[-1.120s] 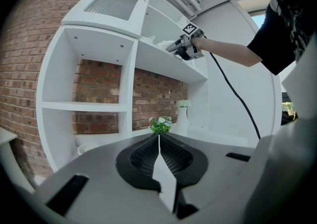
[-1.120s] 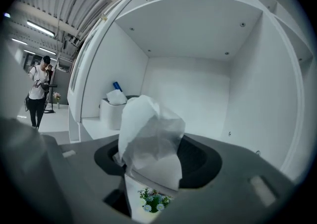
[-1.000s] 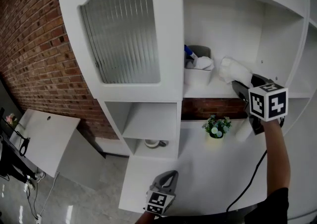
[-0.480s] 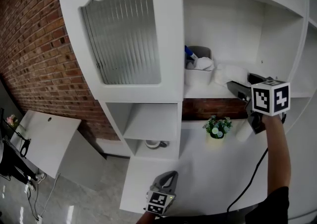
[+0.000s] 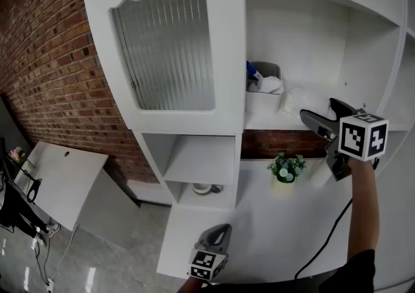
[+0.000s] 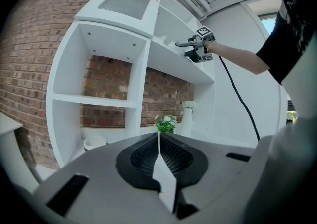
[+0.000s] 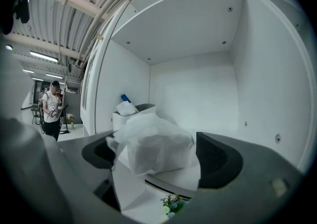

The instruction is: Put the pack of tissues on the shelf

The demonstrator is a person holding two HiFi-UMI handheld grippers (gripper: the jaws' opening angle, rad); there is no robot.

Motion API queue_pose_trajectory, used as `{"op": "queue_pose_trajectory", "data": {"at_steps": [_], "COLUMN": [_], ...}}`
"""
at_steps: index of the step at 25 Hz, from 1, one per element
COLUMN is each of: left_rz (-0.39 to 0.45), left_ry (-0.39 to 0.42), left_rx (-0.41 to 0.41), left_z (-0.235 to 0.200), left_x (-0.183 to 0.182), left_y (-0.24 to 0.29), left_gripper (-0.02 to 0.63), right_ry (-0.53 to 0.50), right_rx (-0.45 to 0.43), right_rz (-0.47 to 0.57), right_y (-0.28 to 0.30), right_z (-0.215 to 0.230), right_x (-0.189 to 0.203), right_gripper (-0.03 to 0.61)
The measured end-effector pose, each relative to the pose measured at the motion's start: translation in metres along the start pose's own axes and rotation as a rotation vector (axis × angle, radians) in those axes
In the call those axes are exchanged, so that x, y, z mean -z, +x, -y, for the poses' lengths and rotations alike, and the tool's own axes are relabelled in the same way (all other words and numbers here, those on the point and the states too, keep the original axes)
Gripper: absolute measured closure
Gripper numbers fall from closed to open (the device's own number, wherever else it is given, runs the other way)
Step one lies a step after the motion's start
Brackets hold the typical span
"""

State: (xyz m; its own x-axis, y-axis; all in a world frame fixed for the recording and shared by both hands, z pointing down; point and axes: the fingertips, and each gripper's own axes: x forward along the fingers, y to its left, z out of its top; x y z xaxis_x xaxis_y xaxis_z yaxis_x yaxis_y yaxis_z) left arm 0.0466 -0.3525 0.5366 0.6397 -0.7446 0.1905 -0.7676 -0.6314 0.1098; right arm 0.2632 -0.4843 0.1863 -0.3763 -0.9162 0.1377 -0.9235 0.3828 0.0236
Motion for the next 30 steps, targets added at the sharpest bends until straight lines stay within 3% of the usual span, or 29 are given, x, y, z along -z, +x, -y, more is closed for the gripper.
{"op": "queue_pose_trajectory", "data": {"at_steps": [7,13,16,20,23,30], "left_rz": [0.0,0.0,-0.001,-0.006,-0.008,-0.003], "left_ry": [0.007,0.02,0.027,0.032,0.034,0.018], "left_rx": [0.0,0.01,0.014,0.022,0.029,0.038], "left_z": [0.001,0.005,0.006,0.01,0.014,0.017], "left_x": [-0.001,-0.002,-0.002,-0.002,-0.001,0.0], "left_y": [-0.001,-0.001,-0.001,-0.001,-0.002,-0.009], "left_gripper": [0.6,0.6,0.6,0.6,0.6,0.6], "right_ry": [0.044,0.083,0.053,0.126,0.116,0.053], "right_rx": [-0.046,-0.188,-0.173,-0.161,-0.191,-0.212], "right_rz": [0.098,0.259,0.259,0.363,0.437,0.425], "right_y": [-0.022,-0.052,-0.064,-0.085,-0.103,-0.126], "right_z": [-0.005,-0.025,-0.031,-0.026,-0.032,-0.052], "right_x": [-0.004,-0.021,-0.017,-0.022,-0.023,0.005], "right_gripper": [0.107,0.107,0.109,0.11,0.11,0.11]}}
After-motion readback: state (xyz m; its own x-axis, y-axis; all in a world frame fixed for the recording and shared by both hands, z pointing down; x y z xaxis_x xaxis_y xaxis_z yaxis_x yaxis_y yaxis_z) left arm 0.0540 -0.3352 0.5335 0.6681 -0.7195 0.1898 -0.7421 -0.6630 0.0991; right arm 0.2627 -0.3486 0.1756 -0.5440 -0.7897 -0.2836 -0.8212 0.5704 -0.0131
